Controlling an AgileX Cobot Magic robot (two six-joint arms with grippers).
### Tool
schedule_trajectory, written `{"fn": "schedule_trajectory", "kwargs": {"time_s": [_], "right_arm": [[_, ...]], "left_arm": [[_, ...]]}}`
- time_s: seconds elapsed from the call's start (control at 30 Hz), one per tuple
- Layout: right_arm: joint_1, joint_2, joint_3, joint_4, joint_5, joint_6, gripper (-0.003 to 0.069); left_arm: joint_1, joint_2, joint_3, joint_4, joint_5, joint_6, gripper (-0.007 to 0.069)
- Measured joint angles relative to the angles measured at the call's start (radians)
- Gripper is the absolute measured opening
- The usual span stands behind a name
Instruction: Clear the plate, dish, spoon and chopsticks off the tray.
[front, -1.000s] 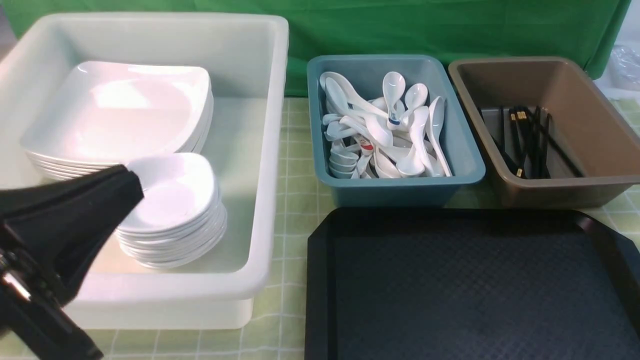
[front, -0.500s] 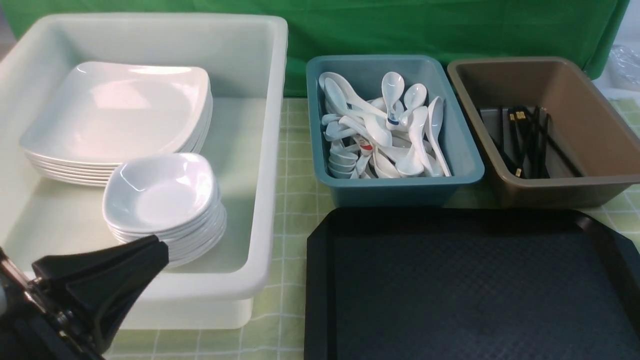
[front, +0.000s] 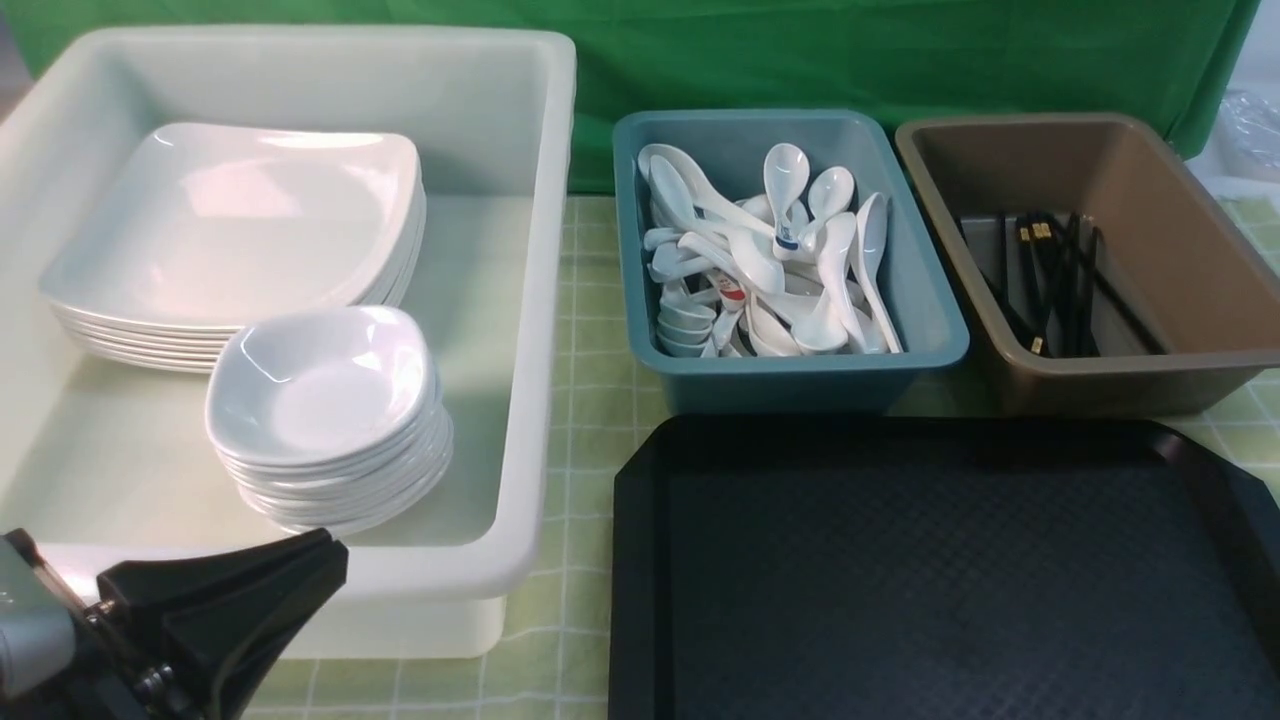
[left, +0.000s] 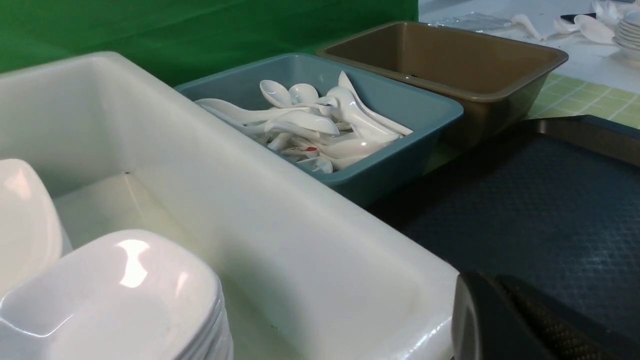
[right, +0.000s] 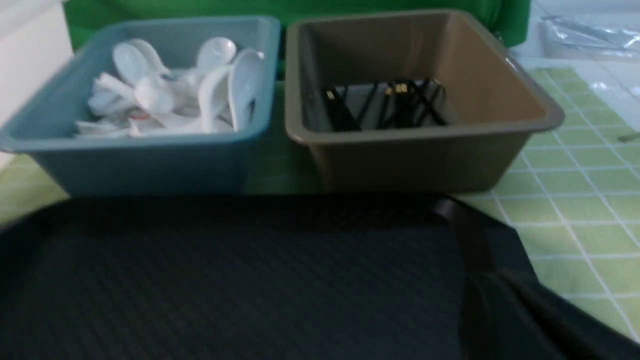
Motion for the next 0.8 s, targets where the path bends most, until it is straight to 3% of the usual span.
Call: {"fn": "schedule_trajectory", "kwargs": {"time_s": [0.8], "right_arm": [[-0.004, -0.065, 0.071, -0.005, 0.063, -0.054, 0.0051]], "left_arm": [[0.000, 0.001, 0.000, 0.002, 0.000, 0.001, 0.0012]]}}
